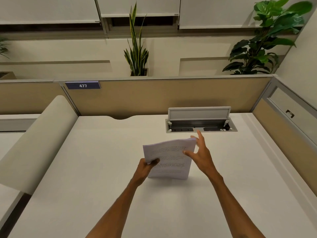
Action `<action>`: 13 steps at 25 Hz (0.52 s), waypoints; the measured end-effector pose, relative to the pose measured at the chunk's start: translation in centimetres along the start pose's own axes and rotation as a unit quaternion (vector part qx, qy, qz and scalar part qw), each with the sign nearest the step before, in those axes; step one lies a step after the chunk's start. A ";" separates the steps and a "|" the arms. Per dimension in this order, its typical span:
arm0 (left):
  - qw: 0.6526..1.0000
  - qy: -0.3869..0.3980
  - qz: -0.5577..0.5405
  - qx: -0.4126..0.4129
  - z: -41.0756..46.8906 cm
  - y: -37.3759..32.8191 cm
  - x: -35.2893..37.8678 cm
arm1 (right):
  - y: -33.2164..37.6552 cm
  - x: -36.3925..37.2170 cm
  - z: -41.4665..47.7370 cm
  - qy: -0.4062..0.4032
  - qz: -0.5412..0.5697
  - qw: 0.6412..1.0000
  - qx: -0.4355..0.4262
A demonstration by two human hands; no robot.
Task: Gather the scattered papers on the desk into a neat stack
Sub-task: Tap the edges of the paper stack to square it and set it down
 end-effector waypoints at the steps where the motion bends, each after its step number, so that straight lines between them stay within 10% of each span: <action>1: 1.000 0.002 0.000 -0.001 0.0 0.0 -0.1 | -0.7 0.1 -0.3 0.017 0.096 0.994 0.039; 13: 0.999 -0.048 0.015 -0.021 0.3 1.8 1.0 | -6.6 4.7 -1.5 -0.011 0.158 0.982 0.107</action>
Point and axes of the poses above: each hand's wrist, its own z-axis towards the middle knuckle, its own x-axis out of the palm, y = z × x, the point moved 2 cm from there along z, towards the middle knuckle, and after that the axes turned 9 degrees about z, right-handed, at the moved point
